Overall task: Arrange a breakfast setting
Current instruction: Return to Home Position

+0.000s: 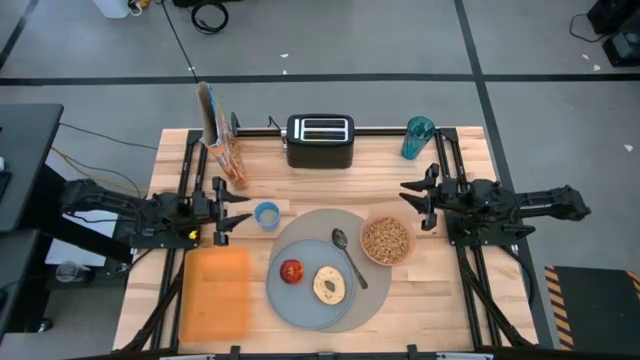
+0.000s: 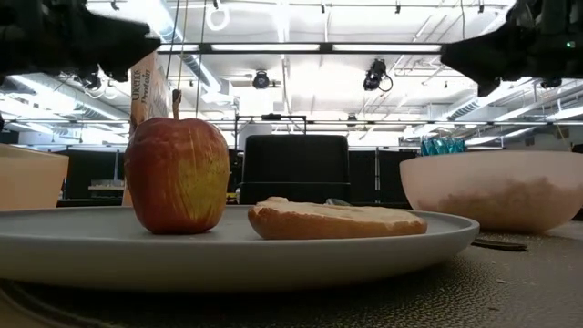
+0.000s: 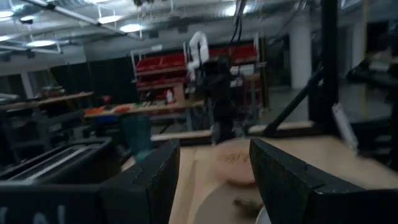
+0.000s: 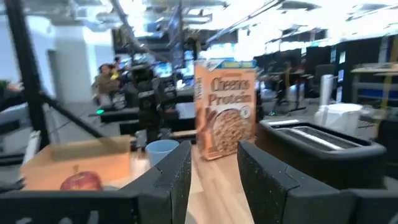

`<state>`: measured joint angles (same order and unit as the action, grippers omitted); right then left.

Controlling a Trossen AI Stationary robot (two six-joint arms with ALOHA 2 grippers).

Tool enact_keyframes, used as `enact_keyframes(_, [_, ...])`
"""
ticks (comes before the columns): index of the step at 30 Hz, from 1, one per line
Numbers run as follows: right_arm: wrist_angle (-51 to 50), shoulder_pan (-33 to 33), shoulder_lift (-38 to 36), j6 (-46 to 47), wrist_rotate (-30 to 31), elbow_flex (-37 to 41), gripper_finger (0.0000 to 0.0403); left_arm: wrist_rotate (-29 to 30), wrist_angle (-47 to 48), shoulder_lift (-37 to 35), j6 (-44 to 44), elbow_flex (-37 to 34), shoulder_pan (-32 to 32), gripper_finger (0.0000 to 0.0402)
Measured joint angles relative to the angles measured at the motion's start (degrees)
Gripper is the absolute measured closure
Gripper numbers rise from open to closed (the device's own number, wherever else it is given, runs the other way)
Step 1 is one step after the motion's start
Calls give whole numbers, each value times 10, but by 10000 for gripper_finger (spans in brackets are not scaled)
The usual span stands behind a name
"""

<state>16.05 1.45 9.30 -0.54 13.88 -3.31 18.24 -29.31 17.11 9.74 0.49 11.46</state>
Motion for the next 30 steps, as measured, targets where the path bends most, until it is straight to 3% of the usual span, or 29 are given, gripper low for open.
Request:
enact_keyframes(5, [-12, -1, -41, -10, 32, 30, 266, 36, 72, -45, 20, 0, 0, 199])
enact_keyframes(13, [-25, -1, -78, -29, 10, 30, 266, 1, 169, -169, 16, 0, 0, 217])
enact_keyframes(16, [-19, -1, -79, -14, 25, 30, 266, -9, 185, -169, 3, -1, 3, 231])
enact_keyframes(22, [8, -1, -76, 105, 21, 30, 265, -77, 148, -169, -21, -1, 4, 245])
enact_keyframes(30, [10, -1, -75, 107, 19, 30, 265, -87, 151, -169, -21, -1, 4, 246])
